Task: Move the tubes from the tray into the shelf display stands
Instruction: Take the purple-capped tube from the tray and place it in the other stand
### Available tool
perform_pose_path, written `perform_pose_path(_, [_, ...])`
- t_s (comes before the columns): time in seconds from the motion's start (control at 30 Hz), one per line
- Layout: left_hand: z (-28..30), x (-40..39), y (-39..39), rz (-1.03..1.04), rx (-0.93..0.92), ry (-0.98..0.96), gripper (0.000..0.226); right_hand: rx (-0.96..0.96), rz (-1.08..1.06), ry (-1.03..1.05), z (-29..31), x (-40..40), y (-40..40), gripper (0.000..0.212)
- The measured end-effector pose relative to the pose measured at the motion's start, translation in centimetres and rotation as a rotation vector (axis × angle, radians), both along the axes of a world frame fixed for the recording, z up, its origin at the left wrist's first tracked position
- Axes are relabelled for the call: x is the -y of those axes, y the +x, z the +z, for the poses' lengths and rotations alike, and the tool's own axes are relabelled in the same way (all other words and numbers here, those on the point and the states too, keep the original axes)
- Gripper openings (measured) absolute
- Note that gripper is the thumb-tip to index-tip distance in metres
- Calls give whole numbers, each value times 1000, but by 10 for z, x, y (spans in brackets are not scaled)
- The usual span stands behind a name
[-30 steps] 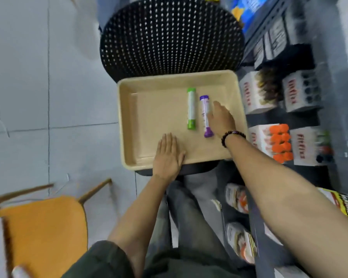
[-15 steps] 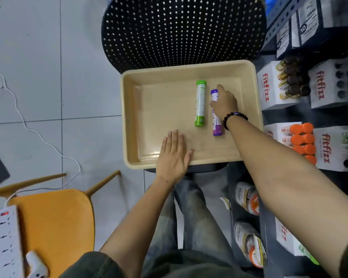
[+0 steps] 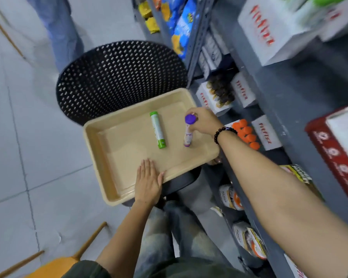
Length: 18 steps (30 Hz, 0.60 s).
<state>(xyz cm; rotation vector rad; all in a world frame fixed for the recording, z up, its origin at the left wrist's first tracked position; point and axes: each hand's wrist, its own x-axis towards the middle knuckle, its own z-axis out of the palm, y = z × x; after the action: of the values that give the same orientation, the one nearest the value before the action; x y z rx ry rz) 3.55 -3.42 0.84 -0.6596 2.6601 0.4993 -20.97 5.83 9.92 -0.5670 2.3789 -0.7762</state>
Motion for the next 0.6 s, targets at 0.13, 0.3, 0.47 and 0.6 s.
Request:
perform_pose_path(0.13, [26, 4, -12, -127, -20, 1, 107, -3, -109, -70, 51, -30, 3, 35])
perform_pose_path(0.3, [83, -8, -56, -382, -194, -7, 99, -166, -275, -101, 124, -75, 17, 32])
perform_pose_path(0.47, [124, -40, -108, -622, -343, 43, 73, -342, -433, -143, 194, -135, 38, 22])
perform_pose_path(0.6, [157, -90, -145, -807, -455, 49, 67, -458, -560, -129, 242, -188, 57, 25])
